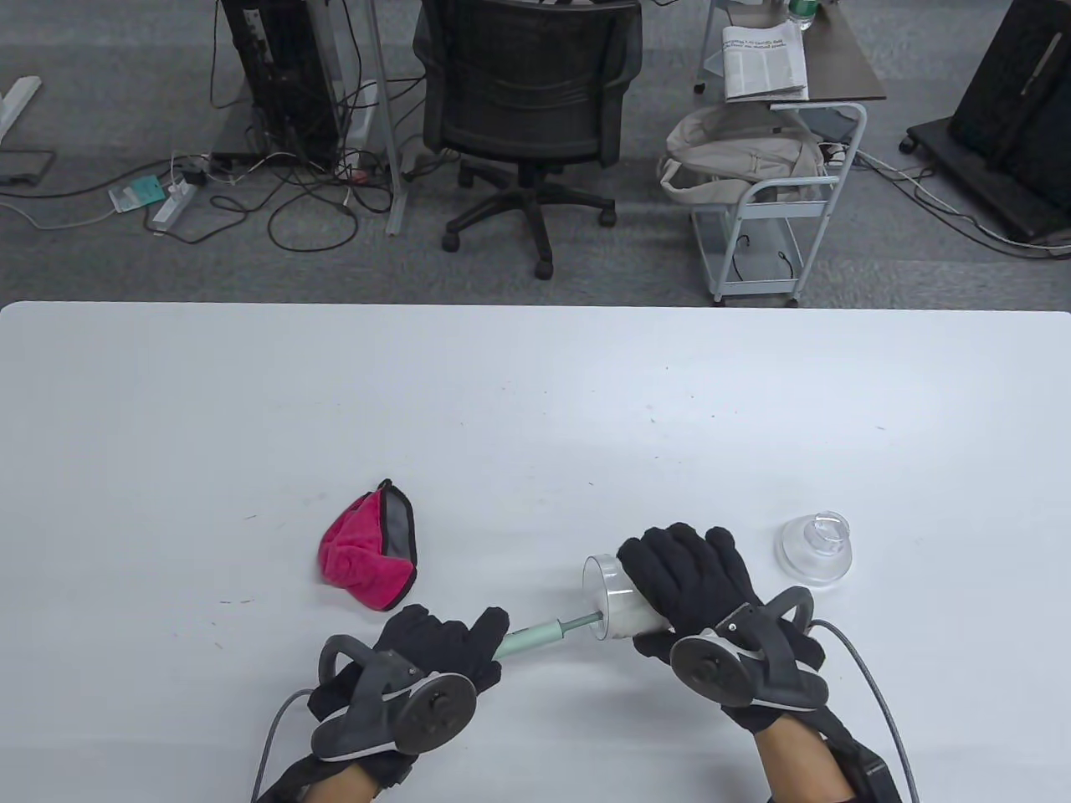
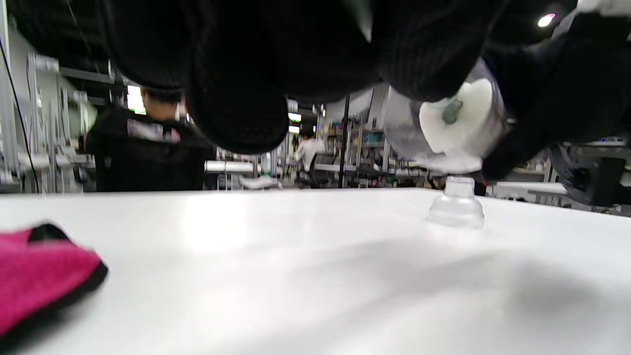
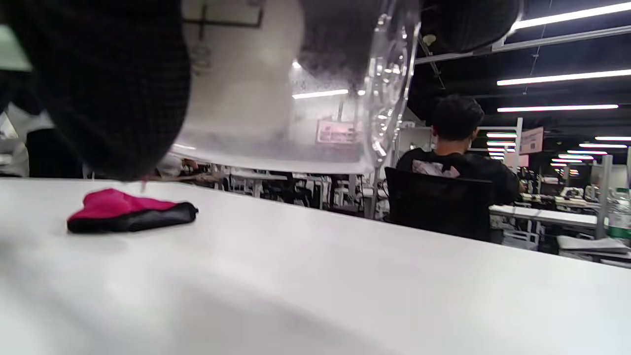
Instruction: Brush the shaker cup with the cup brush
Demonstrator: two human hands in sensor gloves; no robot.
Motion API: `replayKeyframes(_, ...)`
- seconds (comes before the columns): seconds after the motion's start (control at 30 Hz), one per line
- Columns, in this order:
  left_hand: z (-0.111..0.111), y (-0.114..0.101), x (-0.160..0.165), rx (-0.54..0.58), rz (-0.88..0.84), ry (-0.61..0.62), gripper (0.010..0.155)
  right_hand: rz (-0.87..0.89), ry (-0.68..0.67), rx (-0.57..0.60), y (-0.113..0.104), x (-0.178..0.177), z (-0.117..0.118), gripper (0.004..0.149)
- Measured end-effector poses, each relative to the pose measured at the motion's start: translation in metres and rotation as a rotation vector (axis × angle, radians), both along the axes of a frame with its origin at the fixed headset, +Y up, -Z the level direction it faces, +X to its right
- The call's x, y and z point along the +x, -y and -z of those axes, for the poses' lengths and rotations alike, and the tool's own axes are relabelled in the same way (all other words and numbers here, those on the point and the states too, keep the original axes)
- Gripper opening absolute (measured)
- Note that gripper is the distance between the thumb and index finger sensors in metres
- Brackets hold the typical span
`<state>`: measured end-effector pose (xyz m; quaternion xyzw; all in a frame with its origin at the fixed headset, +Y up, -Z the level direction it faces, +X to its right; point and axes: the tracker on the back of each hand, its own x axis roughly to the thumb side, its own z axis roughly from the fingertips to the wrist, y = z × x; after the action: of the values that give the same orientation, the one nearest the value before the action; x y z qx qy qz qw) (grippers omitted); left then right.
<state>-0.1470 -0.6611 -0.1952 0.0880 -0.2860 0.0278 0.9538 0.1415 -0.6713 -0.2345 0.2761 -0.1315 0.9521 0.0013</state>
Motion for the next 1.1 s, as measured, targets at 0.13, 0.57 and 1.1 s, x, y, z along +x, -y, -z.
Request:
replayKeyframes(0.13,-0.001,0.002,0.001,0.033,0.029,0.003,0.055,-0.058,-0.034,-0.138,0.003,-0.015,-0.008,0.106)
replayKeyframes(0.57,-0.007,-0.006,0.004,0.115,0.046,-0.002,0.055,-0.028,0.013,-0.121,0.0,-0.001,-0.003,0.106)
replayKeyframes(1.1,-0.003,0.001,0.006,0.059,0.023,0.017,0.056,-0.069,-0.039,-0.015,-0.003,-0.014,-0.003,0.107)
